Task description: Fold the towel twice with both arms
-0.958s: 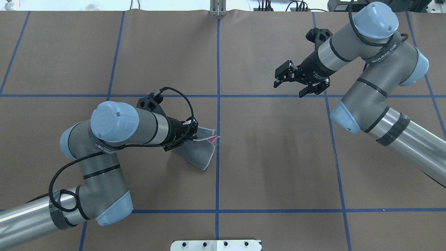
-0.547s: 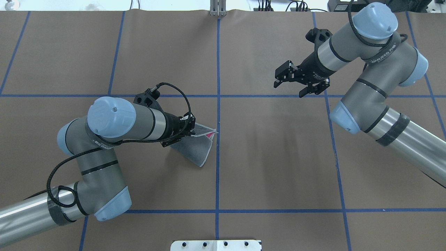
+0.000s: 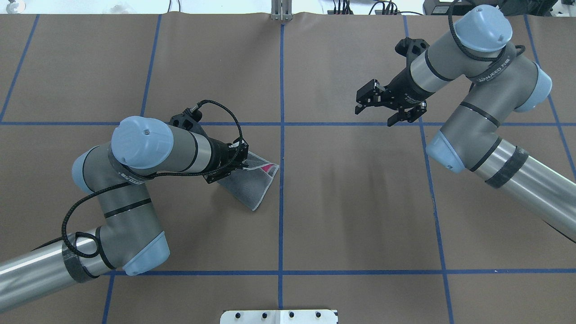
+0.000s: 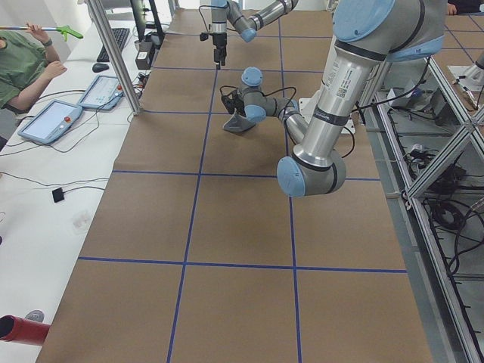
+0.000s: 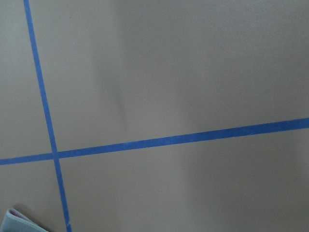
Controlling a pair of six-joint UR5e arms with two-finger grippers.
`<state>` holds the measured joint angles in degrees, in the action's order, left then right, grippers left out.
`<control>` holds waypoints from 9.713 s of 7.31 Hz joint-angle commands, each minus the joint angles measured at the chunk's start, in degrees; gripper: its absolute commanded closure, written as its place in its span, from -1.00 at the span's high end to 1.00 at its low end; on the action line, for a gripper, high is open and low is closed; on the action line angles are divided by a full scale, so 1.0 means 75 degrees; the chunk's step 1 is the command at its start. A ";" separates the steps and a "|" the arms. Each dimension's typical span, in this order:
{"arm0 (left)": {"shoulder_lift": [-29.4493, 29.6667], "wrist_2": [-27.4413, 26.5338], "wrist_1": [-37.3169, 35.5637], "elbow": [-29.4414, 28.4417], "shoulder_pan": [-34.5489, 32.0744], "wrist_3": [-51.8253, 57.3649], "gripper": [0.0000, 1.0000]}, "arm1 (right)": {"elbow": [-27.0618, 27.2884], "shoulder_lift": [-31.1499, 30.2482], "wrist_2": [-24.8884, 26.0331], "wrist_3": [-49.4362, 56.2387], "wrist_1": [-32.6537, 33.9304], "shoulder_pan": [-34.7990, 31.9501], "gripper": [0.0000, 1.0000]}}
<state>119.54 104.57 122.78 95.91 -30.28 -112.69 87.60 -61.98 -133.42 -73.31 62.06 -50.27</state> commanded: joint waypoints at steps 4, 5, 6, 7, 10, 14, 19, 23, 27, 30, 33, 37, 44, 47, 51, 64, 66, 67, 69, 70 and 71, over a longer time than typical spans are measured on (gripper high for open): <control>0.0760 -0.0009 0.0024 -0.0975 -0.0146 -0.0338 -1.00 | -0.0054 0.0002 0.0024 0.0048 -0.0001 0.0012 1.00; 0.0772 -0.0009 0.0036 -0.1080 -0.0182 -0.0338 -1.00 | -0.0054 0.0002 0.0035 0.0048 0.0010 0.0023 1.00; 0.0772 -0.0009 0.0047 -0.1139 -0.0228 -0.0350 -1.00 | -0.0054 0.0002 0.0116 0.0048 0.0010 0.0035 1.00; 0.0772 -0.0009 0.0094 -0.1209 -0.0264 -0.0455 -0.77 | -0.0054 0.0002 0.0129 0.0048 0.0010 0.0047 1.00; 0.0830 -0.0056 0.0690 -0.1455 -0.0264 -0.0514 1.00 | -0.0124 0.0002 0.0141 0.0072 0.0010 0.0059 1.00; 0.0901 -0.0032 0.0692 -0.1467 -0.0381 -0.0514 1.00 | -0.0254 0.0014 0.0141 0.0189 -0.0001 0.0059 1.00; 0.1544 -0.0056 0.0704 -0.2486 -0.0346 -0.0561 1.00 | -0.0254 0.0049 0.0141 0.0201 -0.0001 0.0012 1.00; 0.1931 -0.0067 0.1734 -0.3985 -0.0697 -0.0514 1.00 | -0.0242 0.0049 0.0141 0.0201 -0.0001 -0.0023 1.00; 0.2166 0.0014 0.1735 -0.3894 -0.0966 -0.0526 1.00 | -0.0242 0.0049 0.0141 0.0201 -0.0001 -0.0023 1.00; 0.2213 0.1473 0.1397 -0.3381 -0.1841 -0.0433 1.00 | -0.0230 0.0072 0.0094 0.0201 0.0057 -0.0221 1.00; 0.0872 0.2101 0.1149 -0.2303 -0.3296 0.2214 1.00 | -0.0509 -0.0091 0.0630 0.2556 0.0487 -0.0946 1.00; -0.1226 0.1971 0.0683 -0.2078 -0.4853 0.7859 1.00 | -0.0570 -0.0336 0.1195 0.6893 0.3299 -0.2351 1.00; -0.3690 0.3192 0.0785 -0.1842 -0.6896 1.2350 1.00 | -0.0429 -0.2947 0.1161 0.7854 0.1623 -0.3973 1.00; -0.3682 0.3260 0.0448 -0.1937 -0.6920 1.2376 1.00 | 0.0013 -0.3174 0.0669 0.7501 0.1697 -0.4100 1.00; -0.3786 0.3636 -0.3423 -0.0218 -0.7540 1.4995 1.00 | 0.1535 -0.3325 0.0106 0.7700 0.3978 -0.4617 1.00; -0.4677 0.3988 -0.3492 -0.0026 -0.7612 1.5013 1.00 | 0.0555 -0.3901 -0.0808 1.0548 0.4288 -0.5484 1.00; -0.4736 0.3964 -0.3492 -0.0049 -0.7658 1.5013 1.00 | 0.0566 -0.3900 -0.0808 1.0548 0.4288 -0.5484 1.00; -0.4736 0.3964 -0.3492 -0.0050 -0.7670 1.5013 1.00 | 0.0567 -0.3889 -0.0797 1.0537 0.4288 -0.5484 1.00; -0.4725 0.3964 -0.3492 -0.0038 -0.7658 1.5013 1.00 | 0.0578 -0.3889 -0.0797 1.0537 0.4276 -0.5496 1.00; -0.4724 0.3964 -0.3503 -0.0038 -0.7658 1.5001 1.00 | 0.0578 -0.3889 -0.0808 1.0548 0.4276 -0.5519 1.00; -0.4713 0.3964 -0.3492 -0.0038 -0.7658 1.5001 1.00 | 0.0578 -0.3889 -0.0808 1.0548 0.4288 -0.5531 1.00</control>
<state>84.13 134.30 96.55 95.61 -87.72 -0.14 91.91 -91.14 -139.45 5.77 94.16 -91.62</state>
